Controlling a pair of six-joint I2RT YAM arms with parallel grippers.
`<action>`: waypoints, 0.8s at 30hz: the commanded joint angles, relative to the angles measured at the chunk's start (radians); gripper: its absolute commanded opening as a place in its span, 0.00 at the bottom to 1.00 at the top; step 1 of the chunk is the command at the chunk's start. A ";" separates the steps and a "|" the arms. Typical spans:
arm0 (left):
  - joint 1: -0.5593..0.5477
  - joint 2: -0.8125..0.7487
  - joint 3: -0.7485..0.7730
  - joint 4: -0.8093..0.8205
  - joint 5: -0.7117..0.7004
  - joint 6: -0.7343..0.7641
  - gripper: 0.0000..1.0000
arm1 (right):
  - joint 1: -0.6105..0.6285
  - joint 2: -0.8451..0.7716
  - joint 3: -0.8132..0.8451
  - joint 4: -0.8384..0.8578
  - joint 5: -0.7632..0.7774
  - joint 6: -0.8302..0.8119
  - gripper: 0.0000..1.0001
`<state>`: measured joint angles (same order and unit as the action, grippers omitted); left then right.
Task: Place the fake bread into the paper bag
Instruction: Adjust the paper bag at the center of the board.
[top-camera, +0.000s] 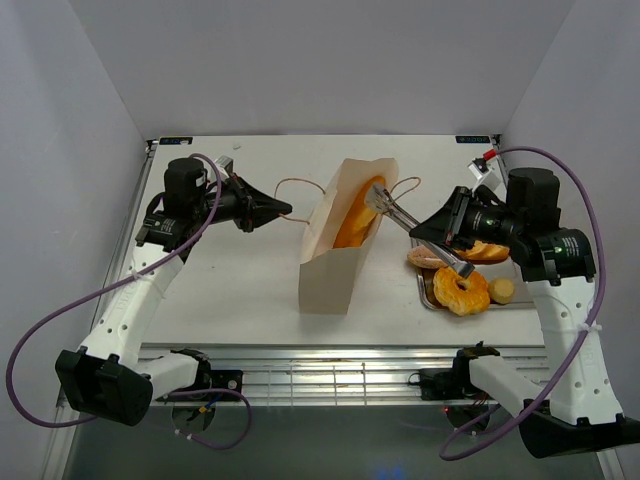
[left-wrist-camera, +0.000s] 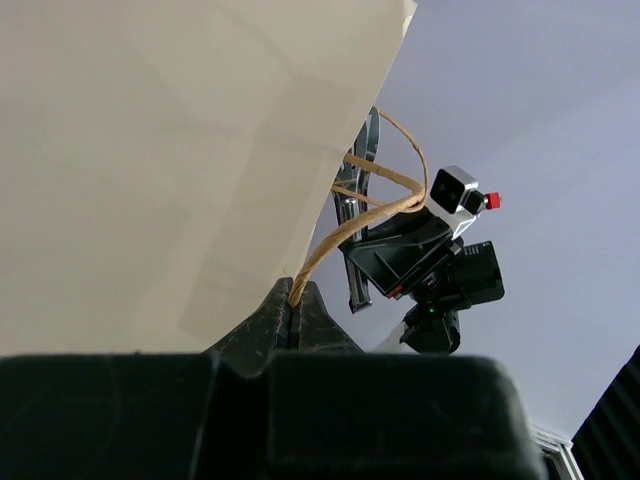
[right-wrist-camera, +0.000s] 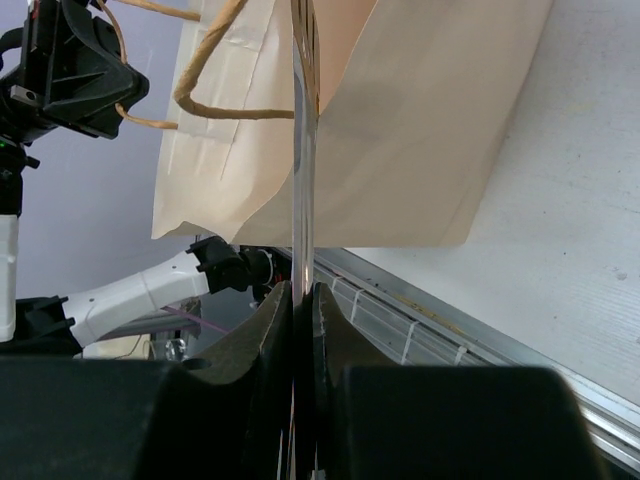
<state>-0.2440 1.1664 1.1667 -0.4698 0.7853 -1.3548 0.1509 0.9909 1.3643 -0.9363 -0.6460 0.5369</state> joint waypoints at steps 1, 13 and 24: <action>0.006 -0.040 -0.022 0.028 0.003 -0.007 0.00 | -0.001 -0.024 0.002 -0.004 0.034 0.043 0.08; 0.031 -0.076 -0.078 0.066 0.019 -0.056 0.00 | -0.004 -0.075 0.048 -0.124 0.153 0.074 0.08; 0.041 -0.076 -0.121 0.106 0.054 -0.087 0.00 | -0.004 -0.110 0.050 -0.055 0.198 0.152 0.08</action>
<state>-0.2115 1.1202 1.0603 -0.3897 0.8104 -1.4269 0.1509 0.8936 1.4170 -1.0706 -0.4614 0.6445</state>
